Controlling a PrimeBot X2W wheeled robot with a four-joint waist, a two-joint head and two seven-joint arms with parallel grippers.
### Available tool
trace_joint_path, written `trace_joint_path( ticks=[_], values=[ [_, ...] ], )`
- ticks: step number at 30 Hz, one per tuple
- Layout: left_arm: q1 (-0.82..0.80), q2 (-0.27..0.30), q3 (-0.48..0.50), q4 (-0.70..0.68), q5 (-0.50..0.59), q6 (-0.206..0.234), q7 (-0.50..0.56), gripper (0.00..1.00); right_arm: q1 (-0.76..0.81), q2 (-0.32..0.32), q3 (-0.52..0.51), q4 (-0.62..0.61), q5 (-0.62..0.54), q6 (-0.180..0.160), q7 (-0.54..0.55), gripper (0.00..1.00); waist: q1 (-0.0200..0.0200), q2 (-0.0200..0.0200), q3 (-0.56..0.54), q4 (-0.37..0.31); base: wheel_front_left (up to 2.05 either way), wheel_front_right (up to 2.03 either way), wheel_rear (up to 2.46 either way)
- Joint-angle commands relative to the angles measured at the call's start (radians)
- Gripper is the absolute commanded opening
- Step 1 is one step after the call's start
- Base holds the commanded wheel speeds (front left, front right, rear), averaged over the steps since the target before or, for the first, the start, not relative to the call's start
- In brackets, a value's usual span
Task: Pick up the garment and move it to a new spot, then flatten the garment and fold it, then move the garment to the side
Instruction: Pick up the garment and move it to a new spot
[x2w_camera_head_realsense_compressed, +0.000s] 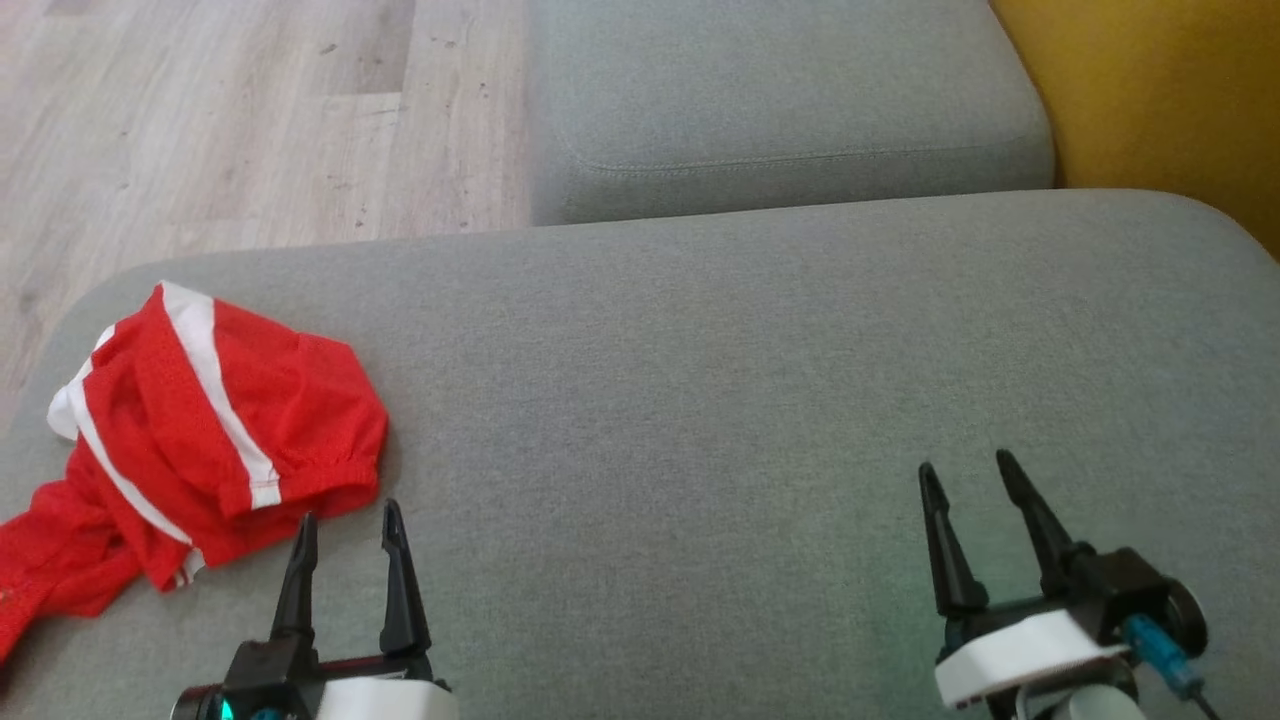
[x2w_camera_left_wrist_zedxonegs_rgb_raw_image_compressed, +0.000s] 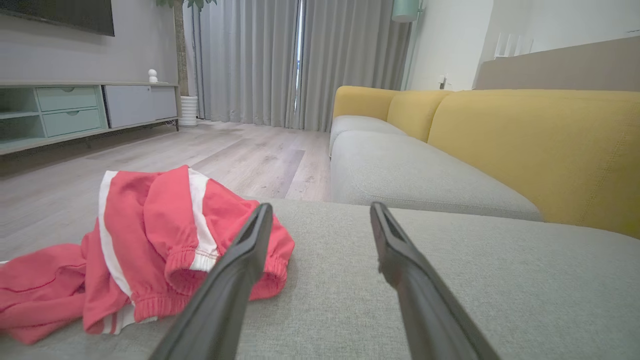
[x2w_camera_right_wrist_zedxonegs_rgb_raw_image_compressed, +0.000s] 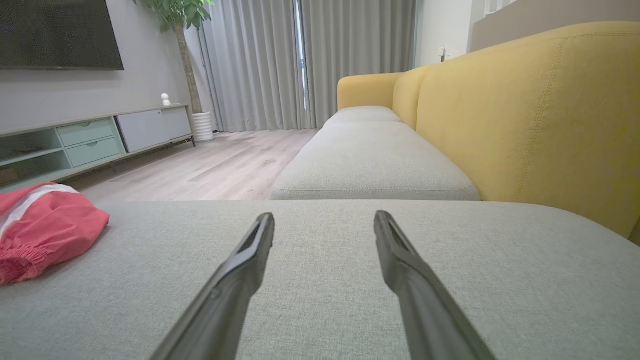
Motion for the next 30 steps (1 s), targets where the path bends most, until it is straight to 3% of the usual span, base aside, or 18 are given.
trace_joint_path(
  ticks=[1,7,22,30],
  values=[
    [-0.027,0.004,0.034,-0.024,-0.01,0.008,-0.01,1.0,-0.016,-0.009,0.029,-0.027,-0.011,0.008,-0.011,1.0,0.0,0.0,0.0,0.007,0.0,0.0,0.0],
    [-0.02,0.004,0.029,-0.016,-0.018,0.008,-0.01,1.0,-0.003,-0.009,0.034,-0.025,-0.02,0.008,-0.011,1.0,0.0,0.0,-0.003,0.048,0.0,0.0,0.0],
    [0.004,0.004,0.09,-0.017,0.007,0.006,-0.01,1.0,0.01,-0.009,0.046,-0.024,-0.016,0.008,-0.011,1.0,0.0,0.0,0.015,0.245,0.0,0.0,0.0],
    [0.002,0.004,0.127,-0.041,0.072,-0.002,-0.01,1.0,0.014,-0.009,0.039,-0.023,-0.022,0.008,-0.011,1.0,0.0,0.0,0.032,0.296,0.0,0.0,0.0]
  ],
)
